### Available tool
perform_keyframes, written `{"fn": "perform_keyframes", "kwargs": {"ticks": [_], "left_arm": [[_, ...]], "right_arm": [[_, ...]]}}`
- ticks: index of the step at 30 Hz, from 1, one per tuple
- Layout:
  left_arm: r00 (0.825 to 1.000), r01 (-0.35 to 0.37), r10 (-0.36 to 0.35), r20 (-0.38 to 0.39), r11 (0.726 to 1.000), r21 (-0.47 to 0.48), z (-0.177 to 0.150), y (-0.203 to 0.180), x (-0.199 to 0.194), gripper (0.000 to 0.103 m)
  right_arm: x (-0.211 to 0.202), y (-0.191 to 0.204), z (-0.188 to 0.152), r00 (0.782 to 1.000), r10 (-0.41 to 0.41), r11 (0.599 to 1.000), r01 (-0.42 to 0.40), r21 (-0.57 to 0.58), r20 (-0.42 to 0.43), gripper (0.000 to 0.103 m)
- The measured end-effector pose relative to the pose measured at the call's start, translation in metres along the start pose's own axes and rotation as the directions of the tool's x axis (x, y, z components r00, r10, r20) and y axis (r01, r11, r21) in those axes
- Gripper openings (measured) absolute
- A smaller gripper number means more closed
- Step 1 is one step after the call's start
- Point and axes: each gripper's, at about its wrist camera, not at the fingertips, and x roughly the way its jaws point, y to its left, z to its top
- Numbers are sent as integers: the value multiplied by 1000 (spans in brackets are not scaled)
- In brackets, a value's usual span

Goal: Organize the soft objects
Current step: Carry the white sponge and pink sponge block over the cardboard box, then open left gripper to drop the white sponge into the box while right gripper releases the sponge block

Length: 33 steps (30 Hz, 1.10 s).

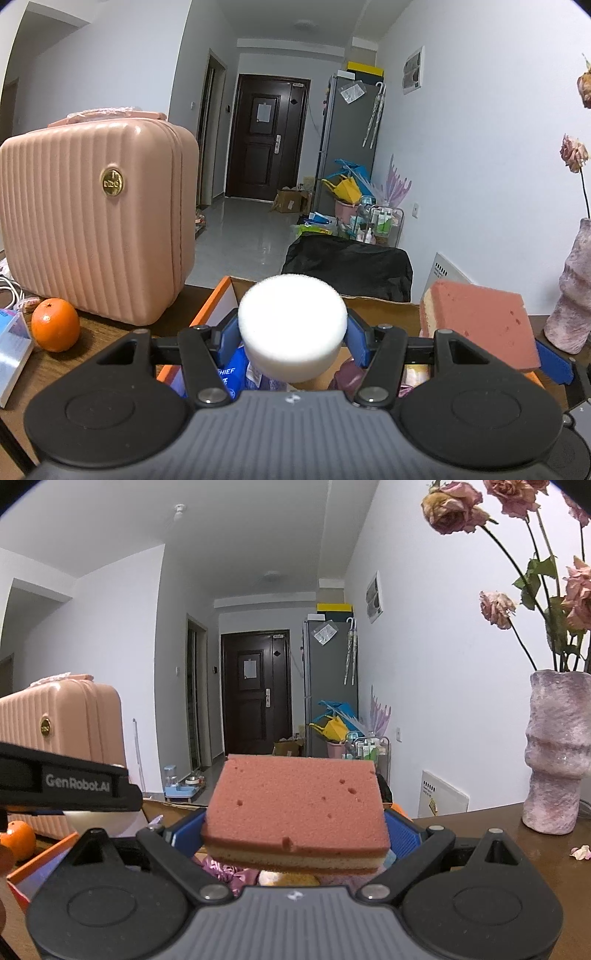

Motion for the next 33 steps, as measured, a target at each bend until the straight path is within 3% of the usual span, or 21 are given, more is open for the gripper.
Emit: {"fn": "perform_keyframes", "kwargs": {"ticks": [5,7,11,15,17,33], "left_arm": [[1000,1,-1,-12,1000,7,-2,1,10,60],[1000,9,-9,-24,1000,-2,-2,4,13,65],[1000,5,-5,-13,1000,-18,-1,8,11,82],[1000,-6,6,5,999,-32,0,12,6,99],[1000,-20,20,15,999,-31,0,12,4,102],[999,-44,45,23,999,-19,-1,21,-7,103]], "right_arm": [[11,0,2,1000,2,1000,-2,-13,-18,98],[15,0,3,999,7,1000,-8,-14,-33,98],[22,-2,2,997,13,1000,-15,-25,-73,103],[17,-5,2,999,5,1000,-5,-10,-52,103],[16,-6,2,999,3,1000,-3,-4,-49,103],[-1,-16,5,1000,0,1000,0,8,7,103]]}}
